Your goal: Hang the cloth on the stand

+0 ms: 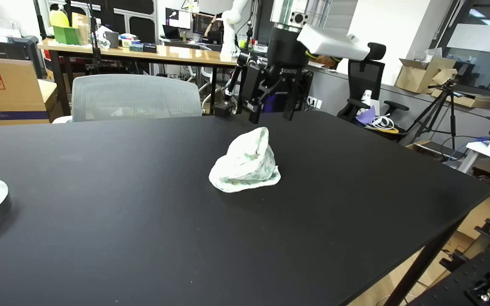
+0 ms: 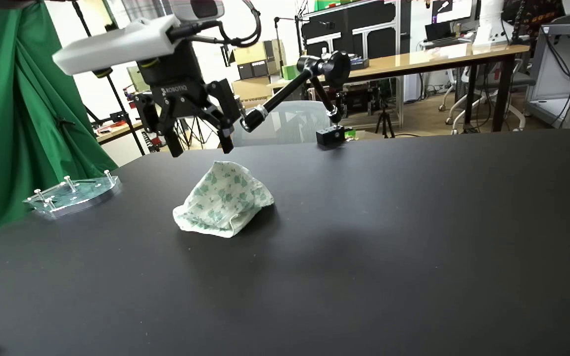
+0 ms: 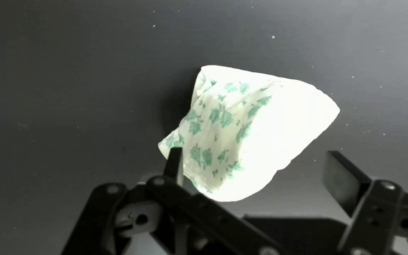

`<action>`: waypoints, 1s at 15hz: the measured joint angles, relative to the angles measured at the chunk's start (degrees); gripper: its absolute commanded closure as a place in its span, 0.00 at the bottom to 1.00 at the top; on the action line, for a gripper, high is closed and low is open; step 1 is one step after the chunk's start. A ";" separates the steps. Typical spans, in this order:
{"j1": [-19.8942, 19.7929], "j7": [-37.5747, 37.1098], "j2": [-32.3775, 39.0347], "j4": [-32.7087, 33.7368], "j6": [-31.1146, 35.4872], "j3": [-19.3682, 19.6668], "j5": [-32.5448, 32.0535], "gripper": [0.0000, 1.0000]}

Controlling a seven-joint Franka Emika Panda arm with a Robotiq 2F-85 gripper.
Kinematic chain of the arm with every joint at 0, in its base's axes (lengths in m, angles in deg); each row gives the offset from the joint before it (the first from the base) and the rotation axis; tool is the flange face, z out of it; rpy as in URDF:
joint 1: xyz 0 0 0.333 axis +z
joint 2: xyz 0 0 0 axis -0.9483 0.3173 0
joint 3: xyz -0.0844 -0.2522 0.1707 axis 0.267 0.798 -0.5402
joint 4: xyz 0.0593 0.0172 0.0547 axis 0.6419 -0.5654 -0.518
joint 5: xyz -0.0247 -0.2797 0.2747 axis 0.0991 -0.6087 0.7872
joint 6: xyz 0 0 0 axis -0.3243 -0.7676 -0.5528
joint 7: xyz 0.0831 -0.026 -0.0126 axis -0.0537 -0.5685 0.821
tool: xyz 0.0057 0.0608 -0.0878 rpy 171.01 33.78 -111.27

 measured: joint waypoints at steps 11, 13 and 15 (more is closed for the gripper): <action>-0.13 -0.64 7.80 8.42 -8.60 0.35 -1.41 0.55; -0.13 -0.64 8.53 9.44 -9.20 0.35 -1.42 0.69; -0.13 -0.64 9.05 10.09 -9.30 0.35 -1.42 0.81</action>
